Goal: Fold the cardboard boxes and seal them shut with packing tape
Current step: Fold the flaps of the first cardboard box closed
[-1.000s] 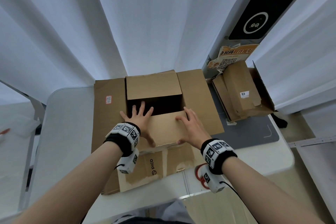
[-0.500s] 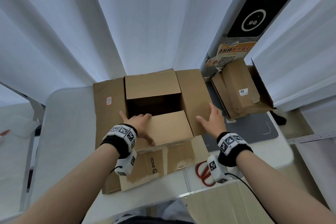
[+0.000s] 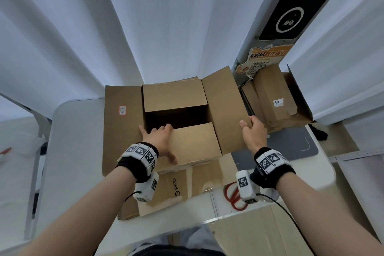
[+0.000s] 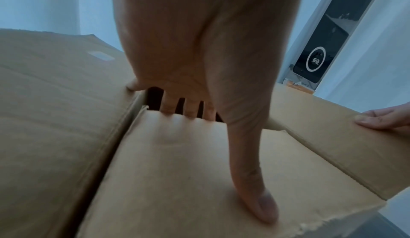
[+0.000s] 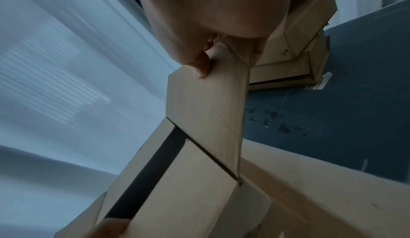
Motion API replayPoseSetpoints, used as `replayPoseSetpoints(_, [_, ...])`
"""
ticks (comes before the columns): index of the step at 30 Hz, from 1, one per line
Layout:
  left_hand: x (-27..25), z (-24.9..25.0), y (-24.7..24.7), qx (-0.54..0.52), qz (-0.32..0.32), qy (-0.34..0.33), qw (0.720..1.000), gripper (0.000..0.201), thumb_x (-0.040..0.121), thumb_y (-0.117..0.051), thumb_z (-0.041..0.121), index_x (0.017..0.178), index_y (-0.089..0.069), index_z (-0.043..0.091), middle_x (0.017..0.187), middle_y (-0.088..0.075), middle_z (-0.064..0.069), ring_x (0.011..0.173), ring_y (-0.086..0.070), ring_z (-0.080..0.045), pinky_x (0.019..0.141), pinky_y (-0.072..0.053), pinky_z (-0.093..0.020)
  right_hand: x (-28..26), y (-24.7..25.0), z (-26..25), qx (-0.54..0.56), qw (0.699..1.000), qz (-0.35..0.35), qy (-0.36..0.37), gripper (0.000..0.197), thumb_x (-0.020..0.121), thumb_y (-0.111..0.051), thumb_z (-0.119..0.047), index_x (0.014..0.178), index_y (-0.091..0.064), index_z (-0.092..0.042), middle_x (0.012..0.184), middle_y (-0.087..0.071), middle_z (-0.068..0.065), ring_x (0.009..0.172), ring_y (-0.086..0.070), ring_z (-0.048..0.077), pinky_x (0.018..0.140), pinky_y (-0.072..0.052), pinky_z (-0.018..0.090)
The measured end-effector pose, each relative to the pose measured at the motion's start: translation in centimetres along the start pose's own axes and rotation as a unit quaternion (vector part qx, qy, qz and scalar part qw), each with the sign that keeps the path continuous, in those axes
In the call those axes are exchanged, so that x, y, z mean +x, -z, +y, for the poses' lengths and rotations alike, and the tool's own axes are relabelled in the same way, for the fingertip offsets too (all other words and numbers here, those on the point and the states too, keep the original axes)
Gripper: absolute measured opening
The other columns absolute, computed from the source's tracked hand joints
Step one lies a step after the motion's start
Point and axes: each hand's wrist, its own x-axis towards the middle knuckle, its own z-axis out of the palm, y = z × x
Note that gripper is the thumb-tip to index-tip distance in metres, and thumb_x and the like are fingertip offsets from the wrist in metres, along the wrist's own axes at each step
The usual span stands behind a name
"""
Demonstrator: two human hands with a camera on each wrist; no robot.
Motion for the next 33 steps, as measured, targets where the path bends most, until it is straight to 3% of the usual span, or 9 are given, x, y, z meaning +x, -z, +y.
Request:
replayPoseSetpoints(3, [0.0,0.2,-0.1,-0.012,0.016,-0.004,1.0,0.107,0.057,-0.086,0.057,0.14,-0.029,0.022,0.136,-0.048,0.003,0.129,-0.043,-0.027,0.113,0.0,-0.072,-0.3,0.1,-0.2,-0.01,1.0,0.003,0.011,0.031,0.101,-0.051,-0.022,0.13,-0.055,-0.01,0.122,-0.059,0.005,0.124,-0.046,0.03,0.095,-0.037,0.04])
replayPoseSetpoints(7, [0.2,0.0,-0.2,-0.024,0.015,-0.001,1.0,0.105,0.058,-0.086,0.056,0.139,-0.029,0.024,0.136,-0.048,0.004,0.129,-0.043,-0.027,0.113,0.002,-0.071,-0.8,0.3,-1.4,0.026,0.996,-0.037,0.081,0.016,0.097,-0.055,-0.018,0.111,-0.061,-0.02,0.096,-0.064,0.001,0.097,-0.058,0.026,0.088,-0.048,0.04])
replayPoseSetpoints(10, [0.3,-0.1,-0.4,-0.03,0.013,-0.001,0.999,0.103,0.058,-0.087,0.055,0.138,-0.03,0.024,0.136,-0.048,0.005,0.129,-0.043,-0.026,0.113,0.004,-0.071,-1.2,0.5,-2.5,0.024,0.982,-0.123,0.139,0.029,0.098,-0.052,-0.015,0.124,-0.059,-0.025,0.109,-0.068,-0.002,0.103,-0.062,0.019,0.094,-0.05,0.036])
replayPoseSetpoints(14, [0.3,-0.1,-0.5,-0.029,0.015,-0.002,0.999,0.101,0.059,-0.086,0.055,0.138,-0.031,0.024,0.135,-0.048,0.006,0.129,-0.044,-0.025,0.113,0.005,-0.071,-2.5,-0.5,-3.9,0.039,0.961,-0.221,0.163,0.056,0.1,-0.05,-0.014,0.151,-0.034,-0.029,0.131,-0.047,-0.012,0.12,-0.045,0.003,0.102,-0.033,0.024])
replayPoseSetpoints(18, [0.1,-0.3,-0.8,-0.032,0.024,-0.004,0.999,0.102,0.061,-0.084,0.056,0.142,-0.03,0.025,0.136,-0.046,0.005,0.133,-0.039,-0.025,0.113,0.007,-0.071,-3.1,-2.8,-3.3,-0.032,0.941,-0.292,0.169,0.07,0.095,-0.055,-0.048,0.154,-0.017,-0.049,0.153,-0.031,-0.004,0.138,-0.037,0.017,0.113,-0.035,0.043])
replayPoseSetpoints(22, [0.1,-0.7,-1.2,-0.034,0.034,0.0,0.999,0.105,0.06,-0.084,0.059,0.145,-0.03,0.028,0.136,-0.044,0.001,0.139,-0.032,-0.026,0.114,0.009,-0.068,-3.2,-4.2,-3.7,-0.095,0.936,-0.297,0.164,0.081,0.09,-0.062,-0.053,0.154,-0.012,-0.05,0.162,-0.015,0.0,0.148,-0.024,0.026,0.117,-0.027,0.045])
replayPoseSetpoints(27, [0.3,-1.4,-2.0,-0.055,0.056,0.002,0.997,0.104,0.059,-0.082,0.063,0.145,-0.032,0.03,0.133,-0.045,0.002,0.133,-0.04,-0.025,0.116,0.011,-0.061,-3.5,-6.0,-4.3,-0.223,0.916,-0.295,0.155,0.098,0.08,-0.066,-0.065,0.153,-0.003,-0.051,0.163,-0.004,0.002,0.149,-0.014,0.034,0.117,-0.027,0.055])
replayPoseSetpoints(30, [0.3,-1.9,-1.5,-0.099,0.085,0.001,0.991,0.102,0.064,-0.085,0.052,0.148,-0.034,0.028,0.139,-0.042,-0.001,0.135,-0.038,-0.027,0.12,-0.001,-0.054,-3.9,-7.0,-4.7,-0.267,0.907,-0.287,0.151,0.1,0.08,-0.067,-0.06,0.154,-0.002,-0.045,0.162,0.0,0.006,0.15,-0.005,0.036,0.114,-0.029,0.059])
replayPoseSetpoints(33, [0.2,-3.5,0.1,-0.244,0.194,0.026,0.95,0.094,0.068,-0.089,0.024,0.147,-0.039,0.022,0.146,-0.033,-0.007,0.138,-0.034,-0.03,0.119,-0.024,-0.04,-4.2,-8.0,-4.8,-0.313,0.896,-0.279,0.147,0.101,0.081,-0.067,-0.054,0.154,0.002,-0.038,0.162,0.004,0.012,0.149,0.003,0.042,0.114,-0.027,0.061])
